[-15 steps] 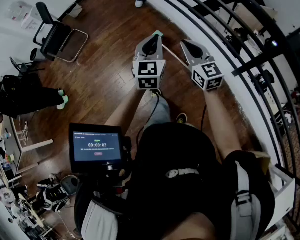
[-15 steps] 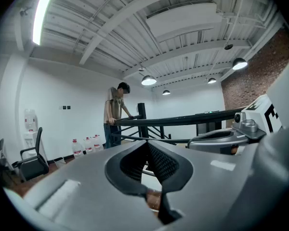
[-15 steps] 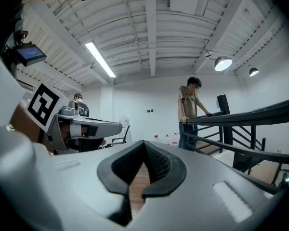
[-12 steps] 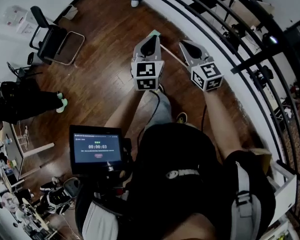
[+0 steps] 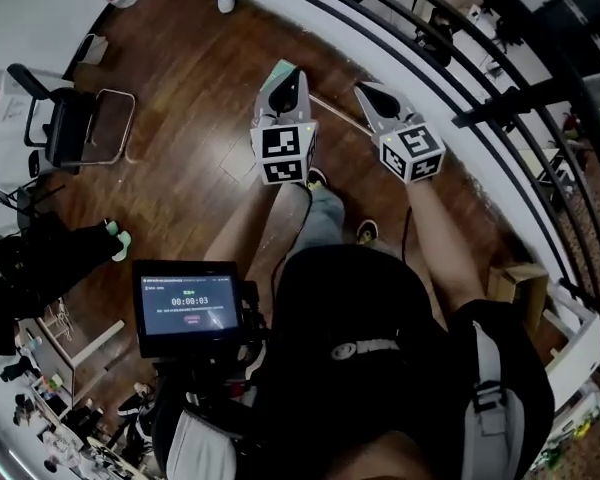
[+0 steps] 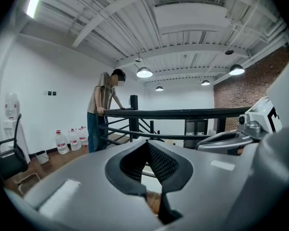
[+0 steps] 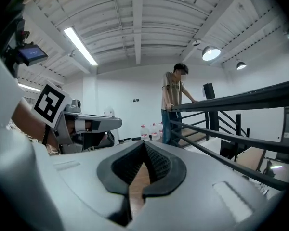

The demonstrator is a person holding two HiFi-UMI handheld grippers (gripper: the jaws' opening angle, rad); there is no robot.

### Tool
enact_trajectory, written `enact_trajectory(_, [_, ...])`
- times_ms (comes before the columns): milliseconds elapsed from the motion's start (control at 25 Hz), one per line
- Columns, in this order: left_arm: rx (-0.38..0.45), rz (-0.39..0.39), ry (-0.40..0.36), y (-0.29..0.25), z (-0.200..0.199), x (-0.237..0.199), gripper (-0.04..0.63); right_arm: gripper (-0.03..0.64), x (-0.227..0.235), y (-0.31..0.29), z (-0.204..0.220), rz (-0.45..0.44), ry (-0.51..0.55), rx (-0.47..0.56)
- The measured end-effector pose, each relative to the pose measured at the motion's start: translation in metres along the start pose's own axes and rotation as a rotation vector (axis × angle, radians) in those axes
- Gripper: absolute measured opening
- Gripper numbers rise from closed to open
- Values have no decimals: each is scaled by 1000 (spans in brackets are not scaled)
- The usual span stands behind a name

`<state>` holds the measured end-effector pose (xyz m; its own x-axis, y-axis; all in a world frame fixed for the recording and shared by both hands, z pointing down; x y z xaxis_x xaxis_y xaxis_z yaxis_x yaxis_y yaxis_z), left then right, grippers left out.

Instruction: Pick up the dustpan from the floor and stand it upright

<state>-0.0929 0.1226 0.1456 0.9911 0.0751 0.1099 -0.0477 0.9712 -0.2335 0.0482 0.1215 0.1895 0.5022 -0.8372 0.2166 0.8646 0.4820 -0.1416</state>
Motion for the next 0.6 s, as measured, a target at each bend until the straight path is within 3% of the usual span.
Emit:
enact_trajectory(280, [2,103,-10,-98,13,-52,20,3,50,-77,11,105,-28,-71])
enact_trajectory(600, [-26,206,-29,-120,33,-16,20,3,66,-62,21,189,-55,-71])
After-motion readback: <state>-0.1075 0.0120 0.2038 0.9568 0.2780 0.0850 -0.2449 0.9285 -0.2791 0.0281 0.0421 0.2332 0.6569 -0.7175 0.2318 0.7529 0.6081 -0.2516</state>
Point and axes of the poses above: the fingertips, and each gripper's own axes: y backward along the fingers, x to its right, z out of its underside, the point moved 4 cm from there along y, backward along the fingers, and after that the axes turned 10 degrees about -z, right-handed, at the moved point
